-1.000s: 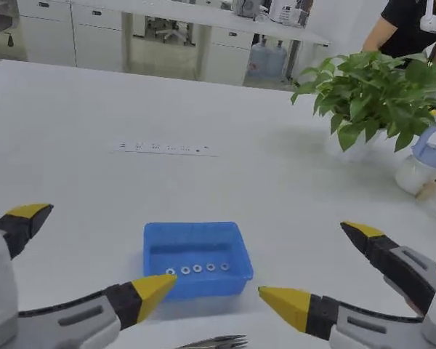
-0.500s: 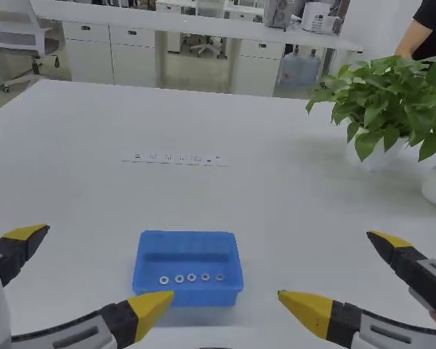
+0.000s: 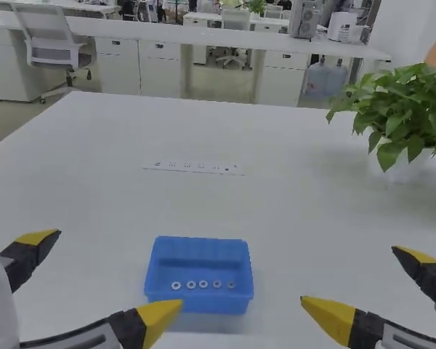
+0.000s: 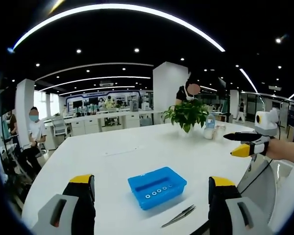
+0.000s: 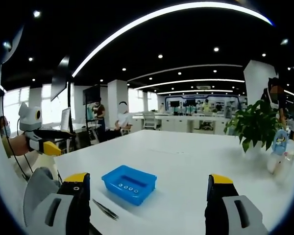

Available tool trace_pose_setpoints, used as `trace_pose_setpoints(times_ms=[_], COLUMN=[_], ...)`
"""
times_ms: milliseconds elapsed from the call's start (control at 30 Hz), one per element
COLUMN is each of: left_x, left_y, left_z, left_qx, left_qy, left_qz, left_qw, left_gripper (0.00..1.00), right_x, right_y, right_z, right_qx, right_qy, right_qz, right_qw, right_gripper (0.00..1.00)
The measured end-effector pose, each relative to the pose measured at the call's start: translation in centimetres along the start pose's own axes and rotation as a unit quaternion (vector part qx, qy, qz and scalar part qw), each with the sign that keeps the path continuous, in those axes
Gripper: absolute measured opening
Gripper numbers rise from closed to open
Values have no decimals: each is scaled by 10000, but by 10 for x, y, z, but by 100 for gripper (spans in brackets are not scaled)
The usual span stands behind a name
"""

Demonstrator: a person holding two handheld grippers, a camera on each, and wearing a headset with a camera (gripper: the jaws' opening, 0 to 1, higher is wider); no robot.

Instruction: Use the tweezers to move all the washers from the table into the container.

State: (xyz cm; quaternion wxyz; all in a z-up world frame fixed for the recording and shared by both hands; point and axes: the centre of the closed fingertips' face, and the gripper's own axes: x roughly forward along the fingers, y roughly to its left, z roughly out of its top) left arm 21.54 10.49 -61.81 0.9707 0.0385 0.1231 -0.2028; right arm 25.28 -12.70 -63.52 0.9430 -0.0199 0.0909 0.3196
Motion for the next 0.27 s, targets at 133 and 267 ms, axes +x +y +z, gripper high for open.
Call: trace_pose_setpoints(times_ms=[133,267], left_x=[4,11], left_y=[4,6], left_z=[0,7], left_qx=[-94,-172], left_qy=[21,-91], left_qz=[28,-56], left_qw=[9999,9998], left_gripper=[99,99], right_x=[0,-4], right_y=[-2,-8], right_z=[5,9], right_qx=[-33,-13], right_qy=[-45,-125], right_qz=[-8,-156], right_qw=[10000,9998], right_gripper=[99,99])
